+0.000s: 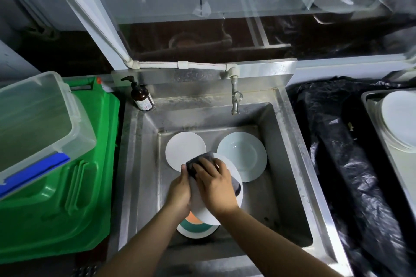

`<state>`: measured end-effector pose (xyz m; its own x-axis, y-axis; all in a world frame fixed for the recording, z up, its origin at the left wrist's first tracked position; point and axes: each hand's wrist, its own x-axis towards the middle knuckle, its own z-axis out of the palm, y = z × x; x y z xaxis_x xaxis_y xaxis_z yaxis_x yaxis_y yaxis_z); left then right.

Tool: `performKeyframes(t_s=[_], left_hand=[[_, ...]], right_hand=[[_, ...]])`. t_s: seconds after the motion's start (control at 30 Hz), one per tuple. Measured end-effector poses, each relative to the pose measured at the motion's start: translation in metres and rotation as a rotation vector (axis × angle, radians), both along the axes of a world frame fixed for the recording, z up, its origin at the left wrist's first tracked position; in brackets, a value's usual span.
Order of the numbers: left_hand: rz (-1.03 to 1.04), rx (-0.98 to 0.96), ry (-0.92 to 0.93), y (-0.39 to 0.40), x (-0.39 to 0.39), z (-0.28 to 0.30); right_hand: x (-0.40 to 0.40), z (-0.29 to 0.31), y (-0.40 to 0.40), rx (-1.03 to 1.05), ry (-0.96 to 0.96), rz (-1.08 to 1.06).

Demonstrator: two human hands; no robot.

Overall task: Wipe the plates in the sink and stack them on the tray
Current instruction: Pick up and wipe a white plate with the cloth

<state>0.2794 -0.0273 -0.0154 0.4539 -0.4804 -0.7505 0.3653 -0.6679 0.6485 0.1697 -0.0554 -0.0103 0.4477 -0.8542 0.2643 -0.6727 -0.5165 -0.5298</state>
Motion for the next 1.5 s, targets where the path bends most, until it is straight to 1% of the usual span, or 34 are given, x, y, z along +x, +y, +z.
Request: performKeyframes(t_s=[0.07, 0.13, 0.2, 0.27, 0.33, 0.37, 0.4, 0.47, 0.53, 0.63, 0.67, 0.7, 0.8, 0.87, 0.93, 1.0, 1.07, 1.17, 1.2, 1.23, 1.3, 1.37, 1.43, 1.5], left_hand=[[0.022, -0.013, 0.027, -0.001, 0.000, 0.000], [0.007, 0.024, 0.030, 0.000, 0.001, 0.003], [-0.015, 0.048, 0.007, 0.003, 0.002, 0.001], [-0.031, 0.061, 0.007, 0.007, 0.004, 0.005], [-0.034, 0.063, 0.017, 0.008, 0.004, 0.006], [-0.027, 0.067, 0.019, 0.007, 0.003, 0.008], [-0.023, 0.075, 0.006, 0.006, 0.002, 0.009], [-0.007, 0.074, -0.023, -0.001, -0.003, 0.011], [-0.005, 0.073, -0.010, -0.006, -0.005, 0.010], [0.029, 0.051, 0.061, -0.005, -0.006, 0.010], [0.030, 0.065, 0.058, -0.004, -0.006, 0.011], [0.034, 0.074, 0.043, -0.002, -0.005, 0.009], [0.035, 0.105, 0.001, 0.005, -0.001, 0.009], [0.028, 0.107, 0.008, 0.006, 0.001, 0.007], [0.034, 0.093, -0.007, 0.004, -0.002, 0.008], [0.047, 0.075, -0.020, -0.001, -0.007, 0.012], [0.088, 0.051, 0.034, -0.006, -0.011, 0.015], [0.088, 0.044, 0.067, -0.002, -0.008, 0.017], [0.080, 0.056, 0.055, 0.000, -0.005, 0.017], [0.078, 0.063, 0.044, 0.005, -0.001, 0.015], [0.084, 0.063, 0.058, 0.009, 0.005, 0.016], [0.107, 0.054, 0.086, 0.011, 0.006, 0.018], [0.128, 0.044, 0.094, 0.006, 0.001, 0.025], [0.167, 0.012, 0.120, 0.000, -0.007, 0.030]], right_hand=[[-0.004, 0.000, 0.000, -0.004, 0.012, 0.075], [-0.016, -0.009, -0.016, 0.000, 0.047, 0.050], [-0.030, -0.021, -0.036, 0.087, 0.068, -0.087], [-0.042, -0.033, -0.049, 0.248, 0.046, -0.249], [-0.048, -0.036, -0.052, 0.340, 0.031, -0.316], [-0.047, -0.034, -0.049, 0.345, 0.024, -0.328], [-0.043, -0.027, -0.044, 0.310, 0.016, -0.326], [-0.029, -0.011, -0.024, 0.158, -0.015, -0.250], [-0.018, 0.002, -0.002, 0.016, -0.046, -0.089], [-0.027, -0.005, 0.002, -0.083, -0.031, 0.086], [-0.034, -0.012, -0.005, -0.076, -0.009, 0.092], [-0.041, -0.018, -0.013, -0.041, 0.013, 0.051], [-0.059, -0.024, -0.028, 0.173, 0.015, -0.228], [-0.061, -0.023, -0.027, 0.220, 0.015, -0.292], [-0.051, -0.012, -0.015, 0.161, 0.007, -0.255], [-0.035, 0.000, 0.004, 0.059, -0.020, -0.129], [-0.027, 0.004, 0.020, -0.034, -0.036, -0.003], [-0.044, 0.008, 0.008, -0.168, -0.018, 0.129], [-0.053, 0.005, -0.001, -0.200, 0.001, 0.117], [-0.063, 0.004, -0.009, -0.169, 0.018, 0.055], [-0.077, -0.003, -0.018, 0.044, 0.026, -0.128], [-0.078, -0.006, -0.019, 0.101, 0.042, -0.211], [-0.064, 0.003, -0.007, 0.058, 0.007, -0.183], [-0.043, 0.024, 0.013, -0.051, -0.044, -0.033]])
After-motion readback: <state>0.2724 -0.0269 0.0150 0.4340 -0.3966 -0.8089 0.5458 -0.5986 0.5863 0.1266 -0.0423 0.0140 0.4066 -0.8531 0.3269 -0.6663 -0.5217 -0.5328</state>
